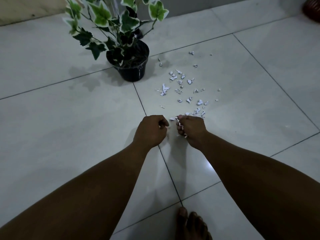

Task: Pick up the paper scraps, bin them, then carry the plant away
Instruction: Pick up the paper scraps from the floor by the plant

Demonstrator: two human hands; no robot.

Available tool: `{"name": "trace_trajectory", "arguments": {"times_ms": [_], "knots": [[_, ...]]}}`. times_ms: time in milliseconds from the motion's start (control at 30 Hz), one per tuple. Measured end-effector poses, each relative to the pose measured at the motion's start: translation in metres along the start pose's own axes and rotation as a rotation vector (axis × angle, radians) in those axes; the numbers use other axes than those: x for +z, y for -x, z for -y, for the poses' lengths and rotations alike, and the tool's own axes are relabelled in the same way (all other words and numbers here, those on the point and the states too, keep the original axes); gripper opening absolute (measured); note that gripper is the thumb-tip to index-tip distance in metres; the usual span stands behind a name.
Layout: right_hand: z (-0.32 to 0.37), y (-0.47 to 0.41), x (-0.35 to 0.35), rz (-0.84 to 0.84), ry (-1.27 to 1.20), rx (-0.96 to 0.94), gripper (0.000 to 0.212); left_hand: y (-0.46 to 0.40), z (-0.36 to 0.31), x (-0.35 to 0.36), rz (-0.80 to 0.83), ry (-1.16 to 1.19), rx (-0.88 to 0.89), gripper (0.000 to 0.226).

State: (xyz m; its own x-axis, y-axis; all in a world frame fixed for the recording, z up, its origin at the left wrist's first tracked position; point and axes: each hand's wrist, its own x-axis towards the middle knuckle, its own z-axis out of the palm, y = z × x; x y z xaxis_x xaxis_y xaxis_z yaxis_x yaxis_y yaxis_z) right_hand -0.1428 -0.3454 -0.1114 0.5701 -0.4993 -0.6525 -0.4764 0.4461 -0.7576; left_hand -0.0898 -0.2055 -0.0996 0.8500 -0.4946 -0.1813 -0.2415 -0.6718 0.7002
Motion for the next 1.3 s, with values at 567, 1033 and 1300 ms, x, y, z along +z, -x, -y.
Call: {"name": "trace_trajectory", "arguments": {"times_ms": [567, 1033, 1300], "knots": [[-0.011, -0.020, -0.009, -0.216, 1.071, -0.445, 0.020, -0.012, 0.026, 0.018, 0.095, -0.187, -0.108, 0.024], [-0.012, -0.026, 0.015, 0.074, 1.412, -0.608, 0.016, -0.043, 0.017, 0.018, 0.134, -0.246, -0.040, 0.027], [-0.010, -0.022, -0.004, -0.099, 0.585, -0.371, 0.019, -0.030, 0.005, 0.024, 0.088, 0.001, -0.099, 0.009]]}}
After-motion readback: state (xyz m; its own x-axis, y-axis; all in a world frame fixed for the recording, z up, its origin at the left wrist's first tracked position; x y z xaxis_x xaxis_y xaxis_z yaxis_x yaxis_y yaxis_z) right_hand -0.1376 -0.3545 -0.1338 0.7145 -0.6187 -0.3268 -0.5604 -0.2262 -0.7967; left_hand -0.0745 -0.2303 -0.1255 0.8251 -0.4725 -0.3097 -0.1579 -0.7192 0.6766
